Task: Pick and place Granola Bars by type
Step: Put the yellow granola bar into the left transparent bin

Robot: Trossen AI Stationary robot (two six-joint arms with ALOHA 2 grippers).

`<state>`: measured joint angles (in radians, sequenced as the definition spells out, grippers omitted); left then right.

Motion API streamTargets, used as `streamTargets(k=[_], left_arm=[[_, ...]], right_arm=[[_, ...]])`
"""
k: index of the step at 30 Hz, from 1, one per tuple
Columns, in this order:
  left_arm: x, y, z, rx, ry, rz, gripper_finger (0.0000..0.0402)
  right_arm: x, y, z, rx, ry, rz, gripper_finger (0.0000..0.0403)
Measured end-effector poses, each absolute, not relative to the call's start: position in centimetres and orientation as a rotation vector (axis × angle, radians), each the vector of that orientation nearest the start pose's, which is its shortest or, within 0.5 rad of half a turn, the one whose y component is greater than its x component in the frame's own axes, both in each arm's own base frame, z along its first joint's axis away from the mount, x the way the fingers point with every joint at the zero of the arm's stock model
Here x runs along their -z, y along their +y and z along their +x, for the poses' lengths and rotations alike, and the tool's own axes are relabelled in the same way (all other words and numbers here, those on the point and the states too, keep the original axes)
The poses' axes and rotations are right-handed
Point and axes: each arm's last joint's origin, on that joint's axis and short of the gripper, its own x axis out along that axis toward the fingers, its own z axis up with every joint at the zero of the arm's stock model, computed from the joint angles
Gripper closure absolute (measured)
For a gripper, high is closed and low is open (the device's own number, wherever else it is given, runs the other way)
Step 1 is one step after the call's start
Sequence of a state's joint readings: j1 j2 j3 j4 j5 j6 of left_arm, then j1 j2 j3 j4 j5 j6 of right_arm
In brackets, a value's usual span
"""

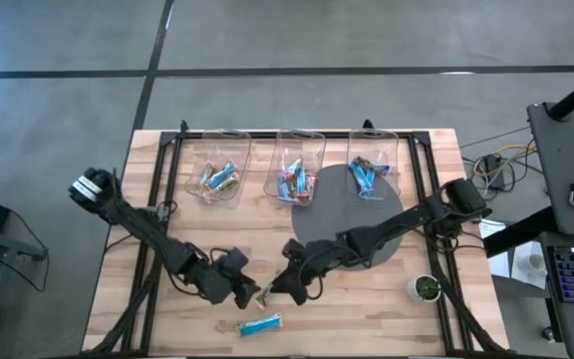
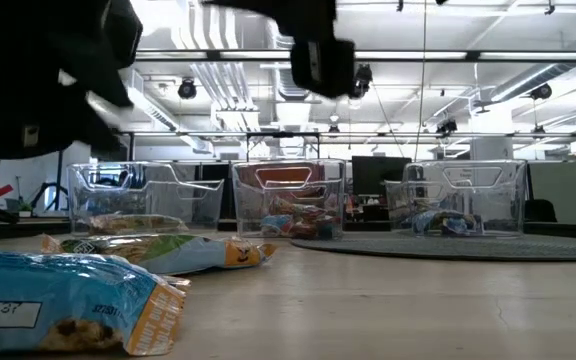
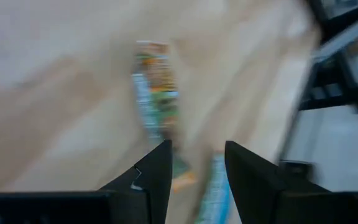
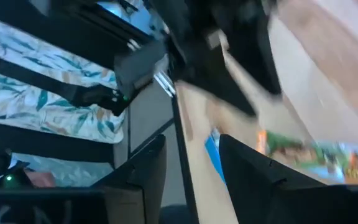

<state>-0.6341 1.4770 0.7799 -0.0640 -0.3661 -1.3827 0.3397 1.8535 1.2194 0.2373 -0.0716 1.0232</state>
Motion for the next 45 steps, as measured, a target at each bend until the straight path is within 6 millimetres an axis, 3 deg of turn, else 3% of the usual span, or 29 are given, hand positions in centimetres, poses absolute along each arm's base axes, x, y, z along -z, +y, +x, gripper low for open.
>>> streamTargets(k=[10,19,26,37,45], left_arm=[[-20.2,-18.6,25.6,-0.186,0.517,-0.929,0.0271],[-19.4,-19.7,26.9,-0.326,0.645,-0.83,0.0273],[-19.6,-20.9,28.4,-0.367,0.664,-0.793,0.0274],[-16.9,-21.6,29.4,-0.449,0.707,-0.746,0.0274],[-16.6,-21.1,28.7,-0.554,0.731,-0.805,0.0273]], right_arm=[[-28.9,14.3,39.7,-0.295,0.353,0.645,0.0278],[-31.4,13.9,39.2,-0.128,0.503,0.452,0.0293],[-35.1,13.8,37.1,-0.147,0.417,0.403,0.0305],[-37.6,12.8,32.3,0.02,0.485,0.332,0.0307],[-38.1,12.8,31.5,0.042,0.479,0.325,0.0307]])
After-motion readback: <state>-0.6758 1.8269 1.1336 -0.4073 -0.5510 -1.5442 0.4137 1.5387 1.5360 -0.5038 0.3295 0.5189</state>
